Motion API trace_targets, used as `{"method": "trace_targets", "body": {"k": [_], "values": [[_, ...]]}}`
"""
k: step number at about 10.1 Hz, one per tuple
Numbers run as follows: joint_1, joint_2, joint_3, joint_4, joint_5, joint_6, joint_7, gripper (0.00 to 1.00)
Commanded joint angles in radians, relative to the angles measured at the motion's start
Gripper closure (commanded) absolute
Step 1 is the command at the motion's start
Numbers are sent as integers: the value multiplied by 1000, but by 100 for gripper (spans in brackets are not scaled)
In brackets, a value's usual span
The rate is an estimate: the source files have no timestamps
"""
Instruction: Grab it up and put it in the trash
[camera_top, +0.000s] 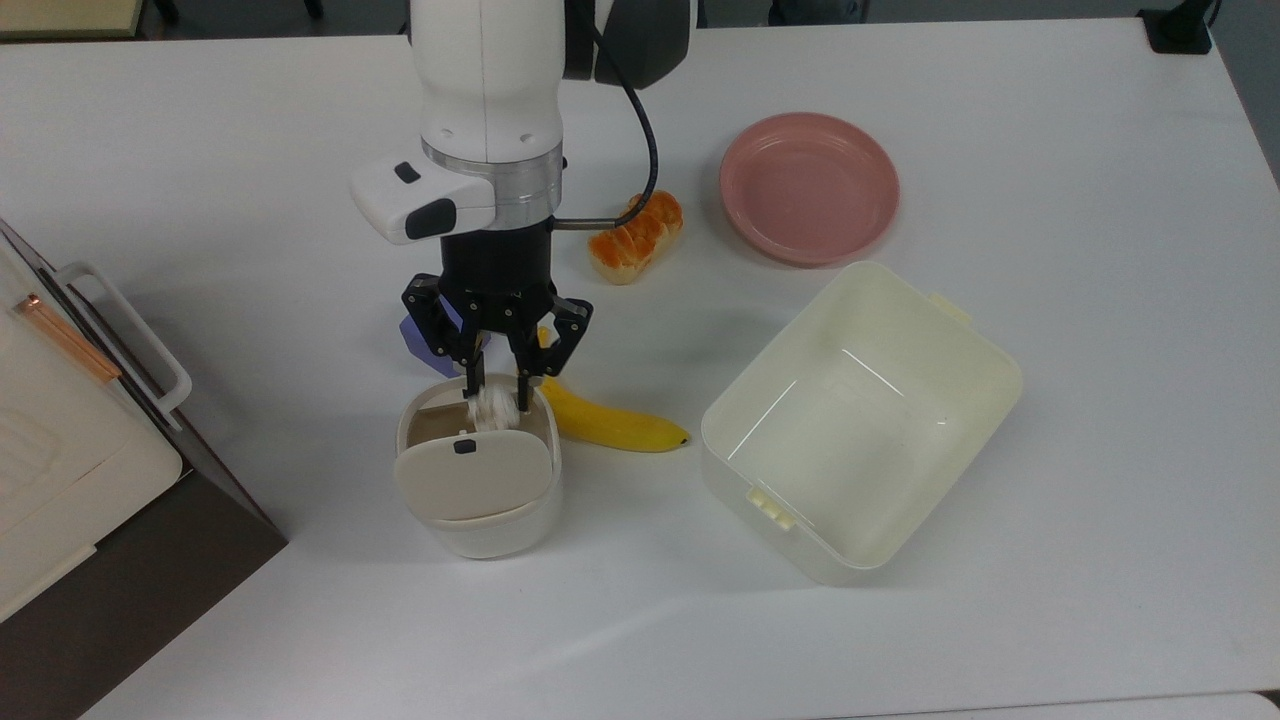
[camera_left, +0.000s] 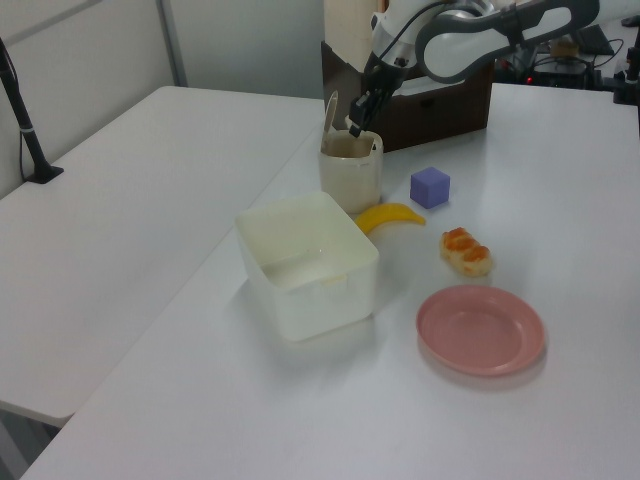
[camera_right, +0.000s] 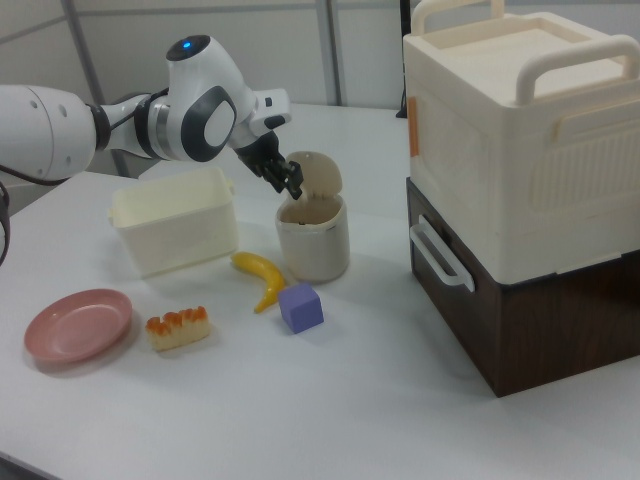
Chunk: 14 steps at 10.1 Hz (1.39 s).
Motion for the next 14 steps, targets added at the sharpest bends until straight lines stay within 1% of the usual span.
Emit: {"method": "trace_targets", "body": {"k": [1,2,3,4,5,6,7,8,9,10,11,12,14], "values": [[10,-10,-12,19,-37,13,79,0],[6,-28,-13,19,-36,1,78,0],[0,-65,-13,4,-36,-77,79,0],[-14,-109,-12,1,-41,-260,76,0],[-31,-151,-7,-2,-44,-392,70,0],[-83,-224,42,-16,-45,-519,27,0],[-162,-305,112,-37,-33,-619,-61,0],[-183,-373,122,-66,-22,-683,-133,0],[-184,-407,113,-85,14,-686,-163,0],[-184,-397,107,-87,30,-683,-177,0],[-187,-348,99,-77,33,-683,-197,0],[-181,-313,105,-67,34,-671,-186,0],[-184,-323,102,-48,51,-692,-180,0]]}}
